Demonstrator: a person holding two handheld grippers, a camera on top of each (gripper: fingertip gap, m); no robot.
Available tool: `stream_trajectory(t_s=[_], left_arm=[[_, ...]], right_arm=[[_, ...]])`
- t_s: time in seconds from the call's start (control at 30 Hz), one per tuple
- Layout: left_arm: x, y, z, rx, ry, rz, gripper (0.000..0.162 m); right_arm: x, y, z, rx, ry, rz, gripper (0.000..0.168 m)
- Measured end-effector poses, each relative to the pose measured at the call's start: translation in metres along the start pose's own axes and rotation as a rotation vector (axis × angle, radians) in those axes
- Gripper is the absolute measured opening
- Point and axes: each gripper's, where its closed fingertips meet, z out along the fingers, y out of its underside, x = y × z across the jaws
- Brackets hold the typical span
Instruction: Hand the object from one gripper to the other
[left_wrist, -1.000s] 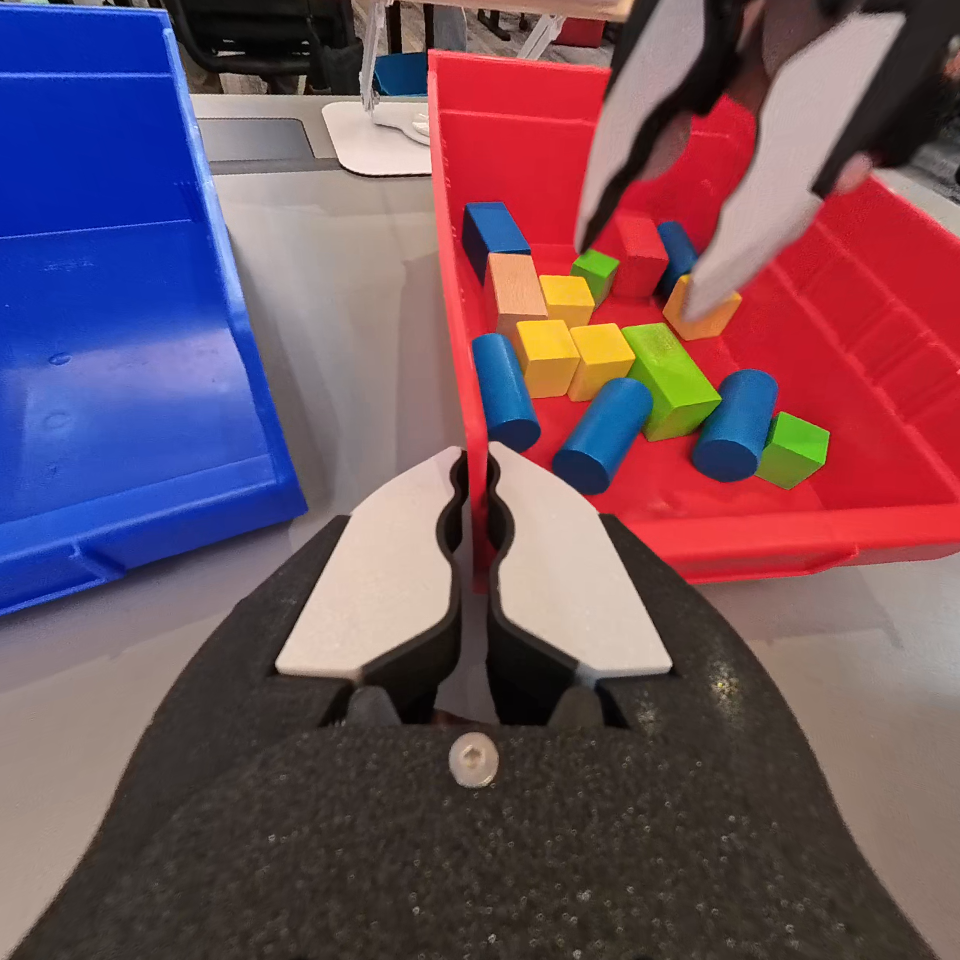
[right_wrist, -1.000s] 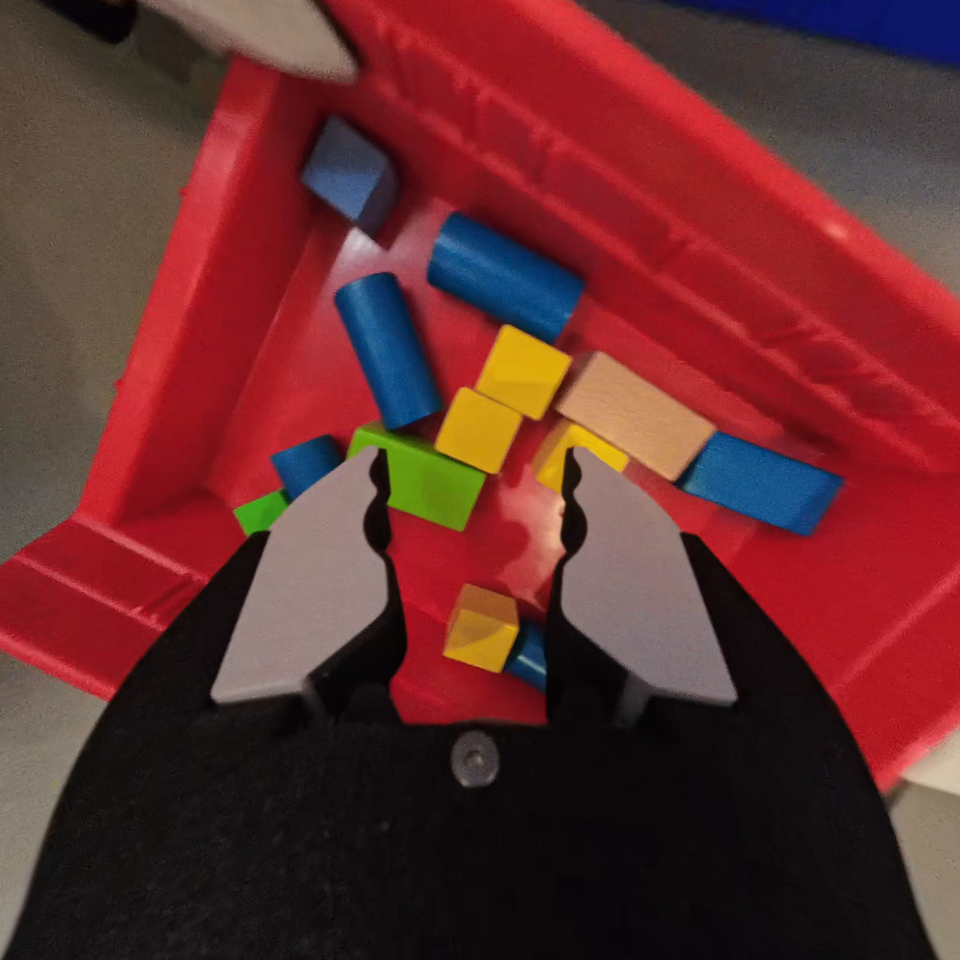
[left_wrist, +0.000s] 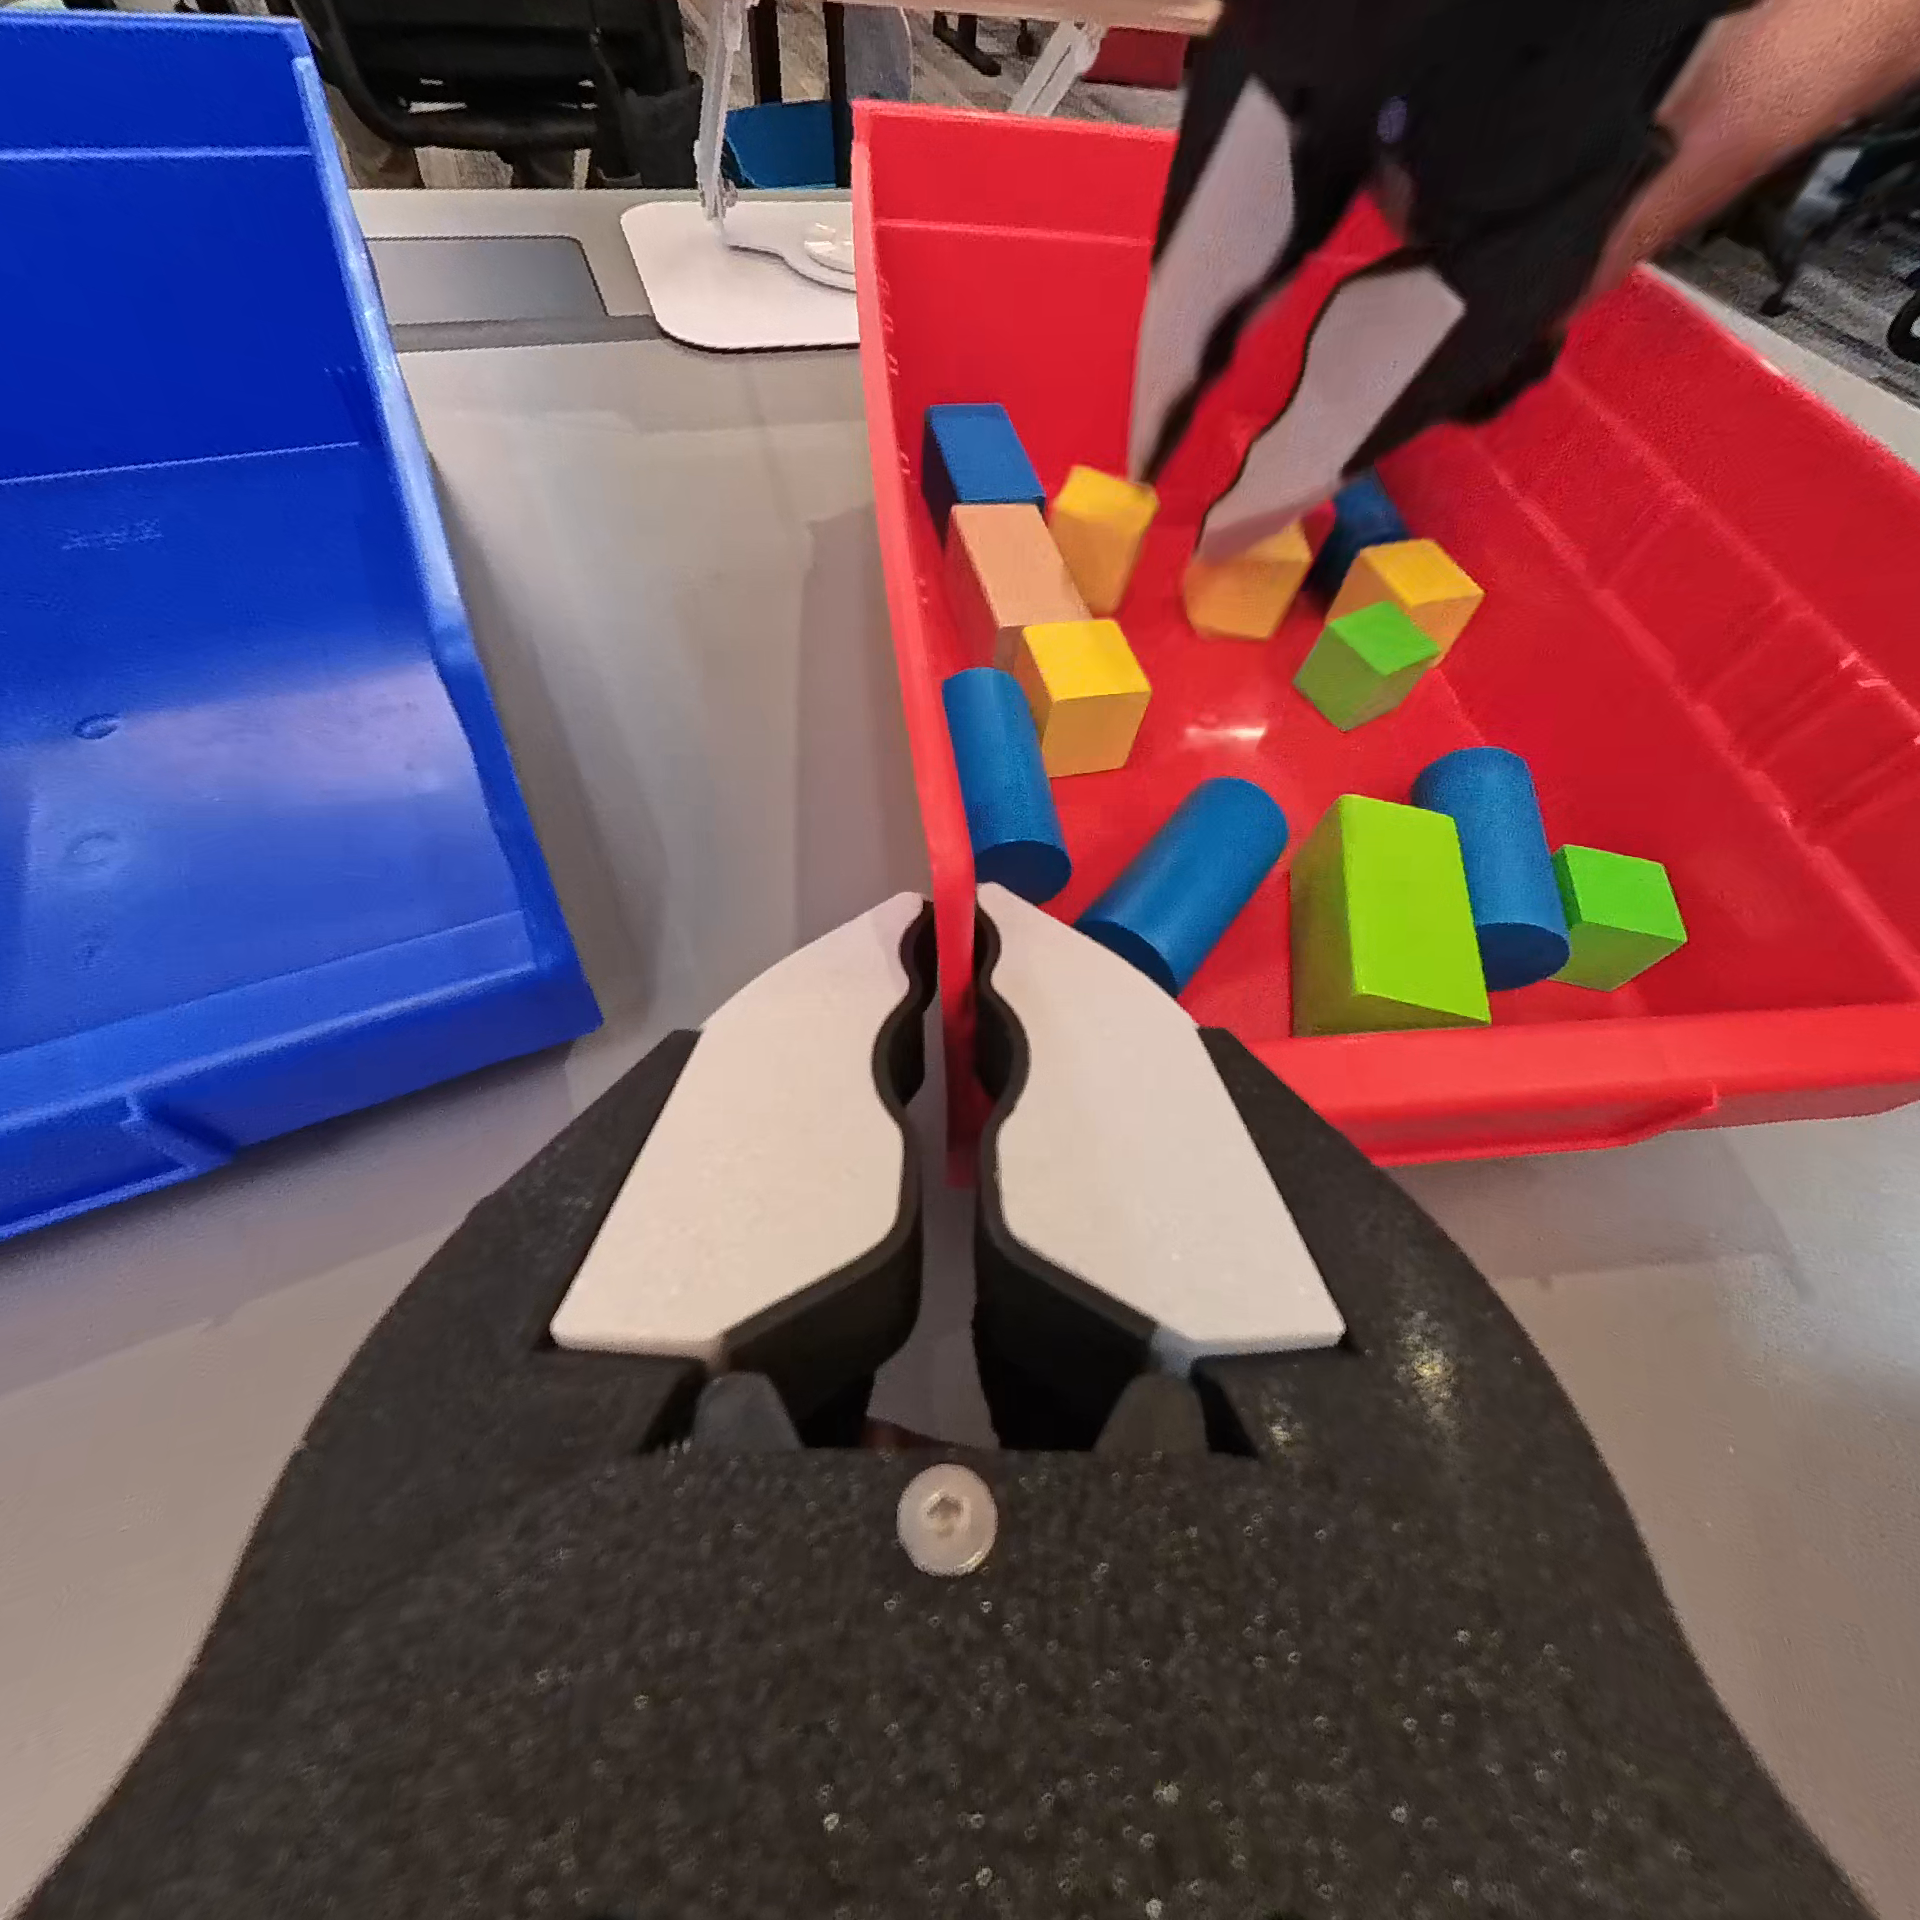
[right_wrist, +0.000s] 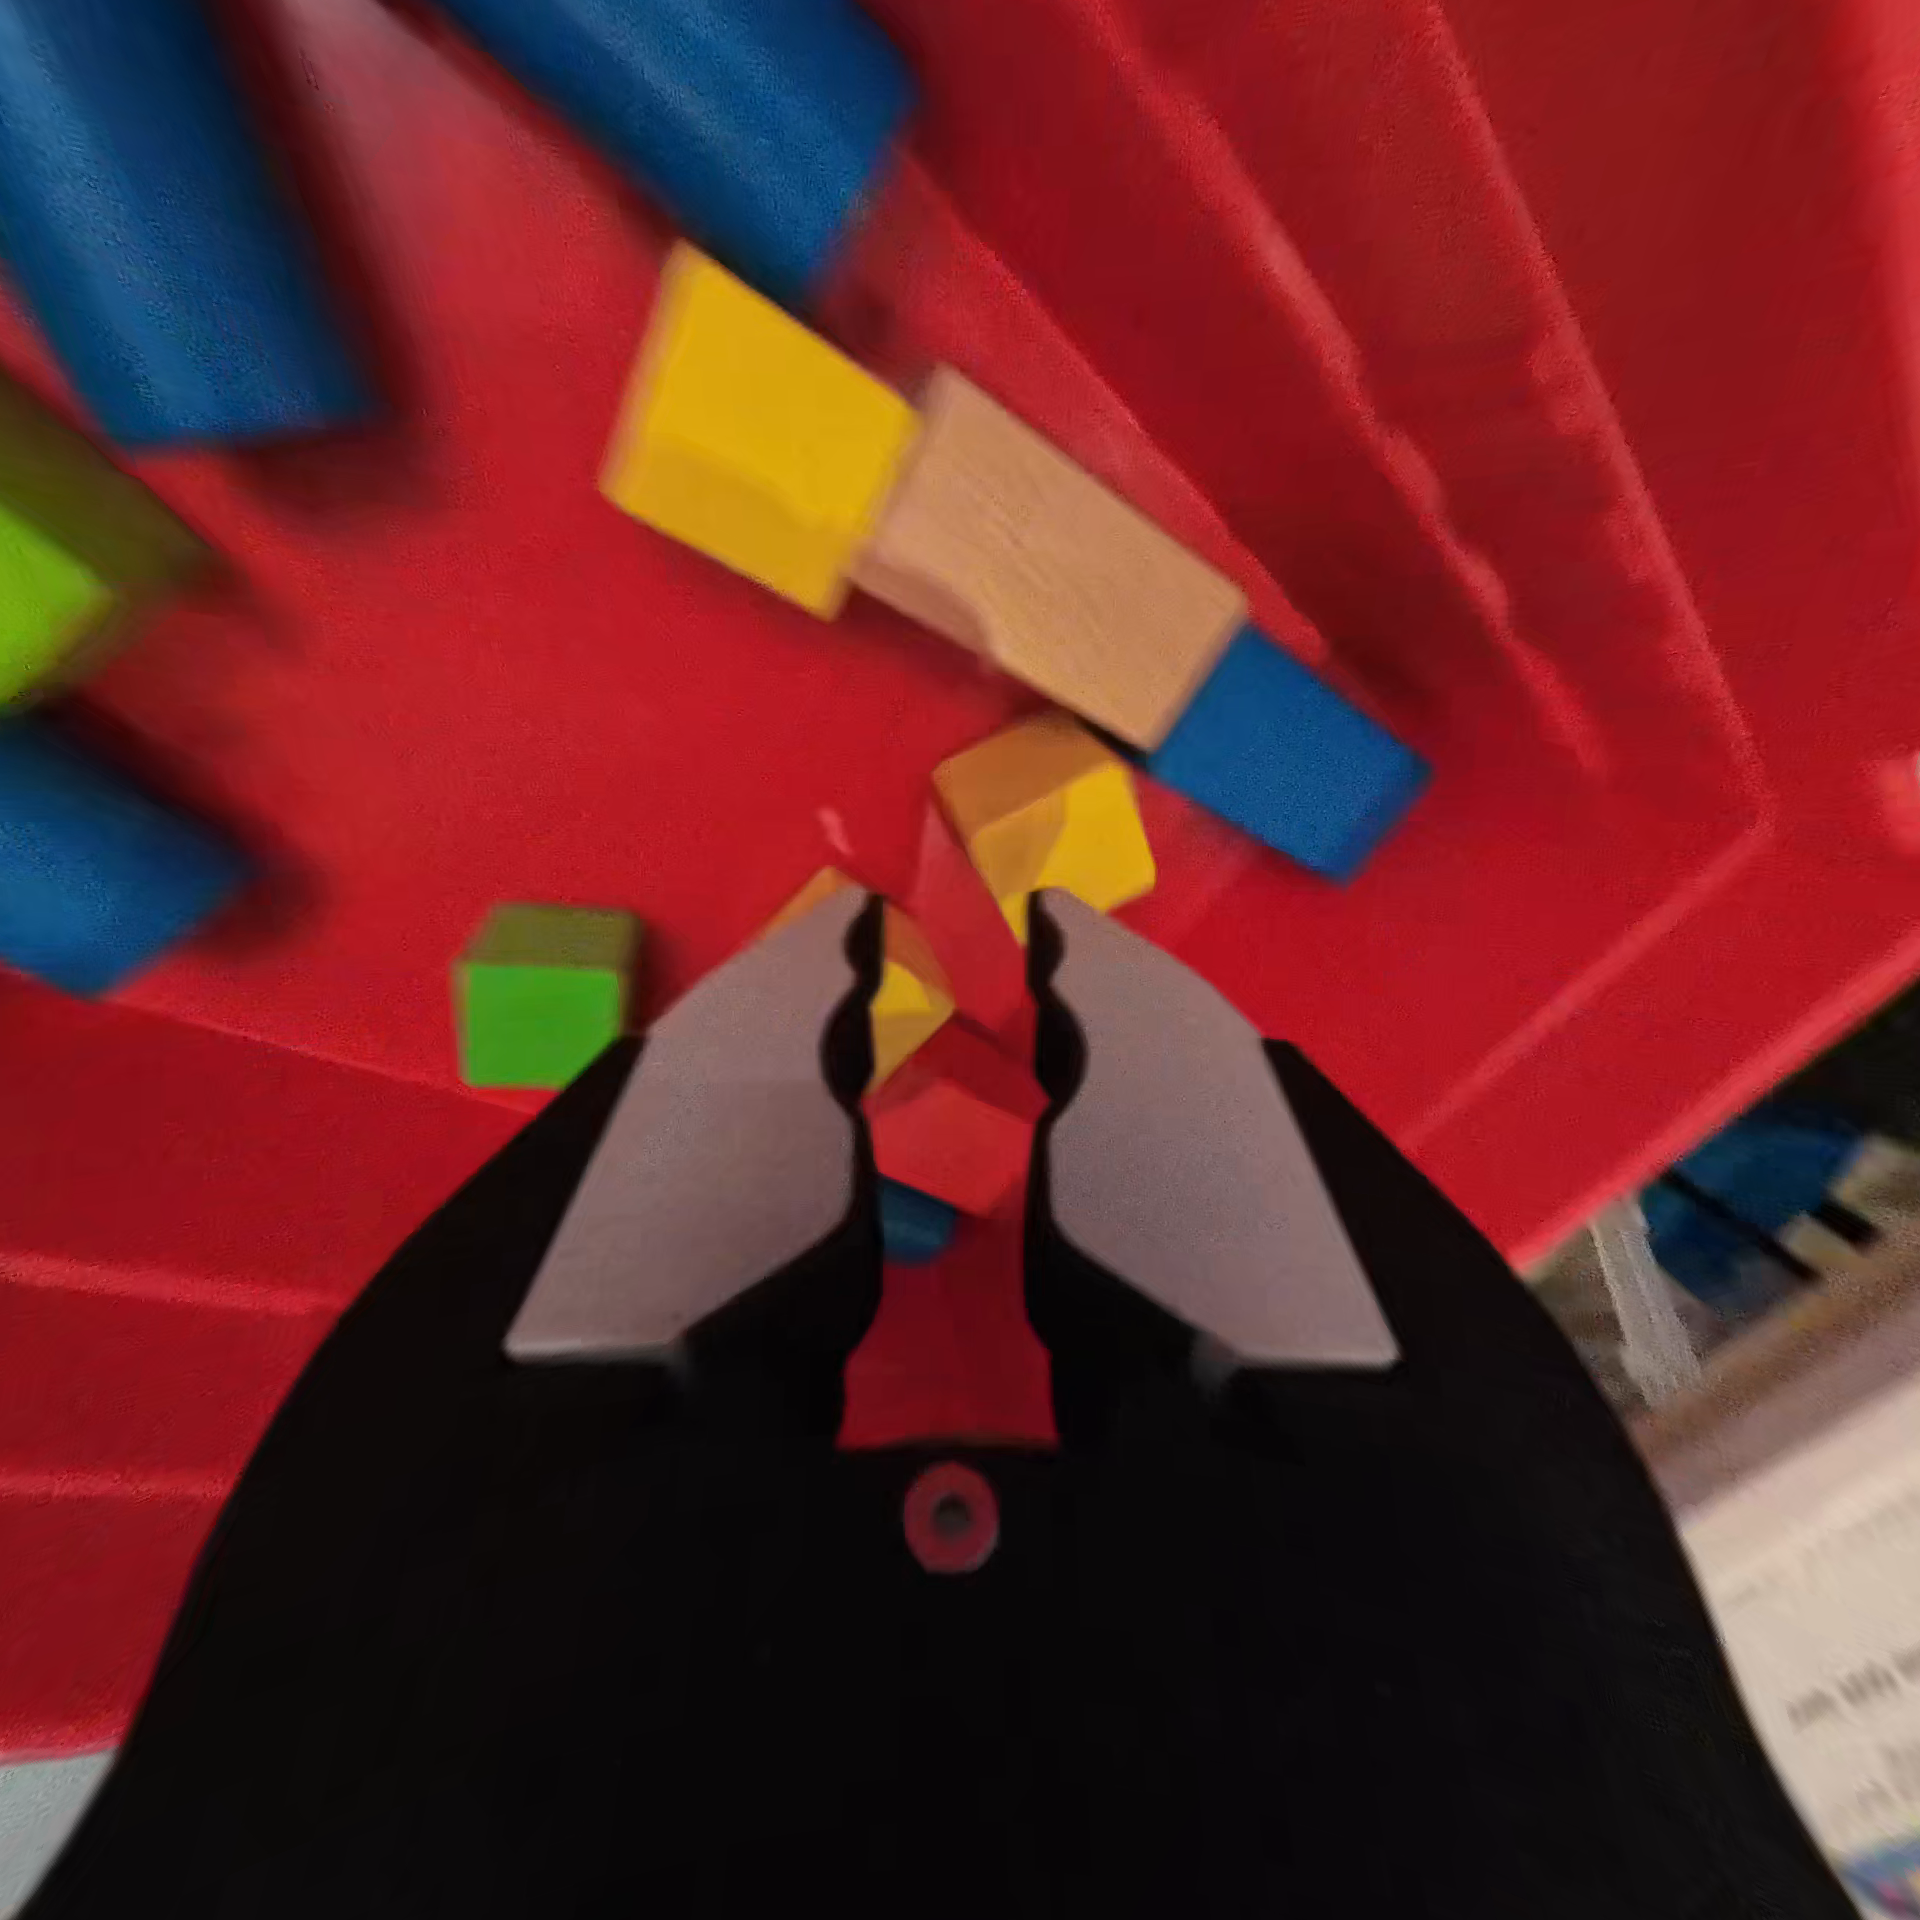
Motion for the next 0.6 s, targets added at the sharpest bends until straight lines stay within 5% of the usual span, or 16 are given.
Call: stream_trajectory(t_s=[0.17, 0.37, 0.53, 0.6], left_arm=[[0.000, 0.000, 0.000, 0.001, 0.003, 0.001, 0.004], [0.000, 0.000, 0.000, 0.000, 0.001, 0.001, 0.004], [0.000, 0.000, 0.000, 0.001, 0.002, 0.002, 0.004], [0.000, 0.000, 0.000, 0.001, 0.003, 0.003, 0.004]], right_arm=[[0.029, 0.016, -0.028, 0.099, 0.029, 0.177, 0.032], [0.011, -0.029, -0.017, 0.200, 0.003, 0.213, 0.050], [-0.025, -0.075, -0.008, 0.391, -0.218, 0.218, 0.038], [-0.046, -0.073, -0.012, 0.379, -0.295, 0.199, 0.049]])
